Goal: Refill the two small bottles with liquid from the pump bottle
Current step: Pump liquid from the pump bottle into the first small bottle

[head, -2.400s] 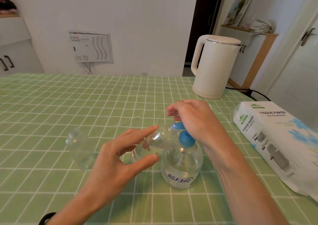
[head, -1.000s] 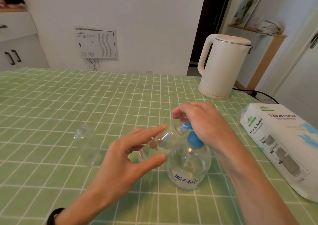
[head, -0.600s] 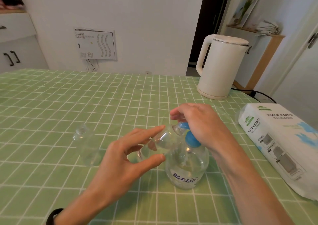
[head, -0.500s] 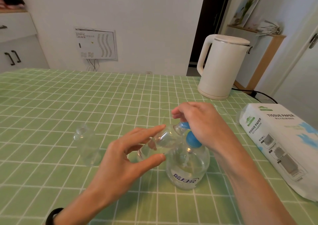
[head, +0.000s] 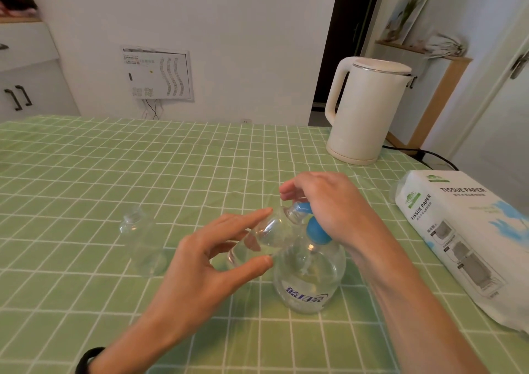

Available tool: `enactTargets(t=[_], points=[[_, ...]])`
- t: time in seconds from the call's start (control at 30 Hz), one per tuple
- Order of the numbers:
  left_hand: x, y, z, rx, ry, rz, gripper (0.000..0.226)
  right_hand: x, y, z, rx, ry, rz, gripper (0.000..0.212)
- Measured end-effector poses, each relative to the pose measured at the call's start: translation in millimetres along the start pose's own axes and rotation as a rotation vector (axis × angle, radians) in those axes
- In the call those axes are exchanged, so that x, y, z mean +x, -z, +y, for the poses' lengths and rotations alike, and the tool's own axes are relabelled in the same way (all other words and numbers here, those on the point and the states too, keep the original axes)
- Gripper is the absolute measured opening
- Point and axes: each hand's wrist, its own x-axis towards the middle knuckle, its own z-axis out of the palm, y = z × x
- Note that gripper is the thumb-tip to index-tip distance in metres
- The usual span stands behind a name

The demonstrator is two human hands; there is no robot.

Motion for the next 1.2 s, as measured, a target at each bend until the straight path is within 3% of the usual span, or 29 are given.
enactTargets(t=[0.53, 0.73, 0.93, 1.2], points=[[0.6, -1.0, -1.6, -0.003, 0.004, 0.002, 0.056, 2.8, -0.4, 4.3, 0.024, -0.011, -0.026, 0.032], [1.2, -1.2, 0.8, -0.022, 0.008, 0.007, 0.056, 5.0, 1.7, 5.3, -0.007, 0.046, -0.001, 0.043], [3.6, 1.4, -1.0, 0.005, 0.005, 0.000, 0.057, 5.6, 0.4, 3.3, 0.004, -0.025, -0.058, 0.029], [2.2, 2.0, 3.4, 0.012, -0.004, -0.003, 0.057, 1.3, -0.4, -1.5, 0.038, -0.019, 0.001, 0.032]])
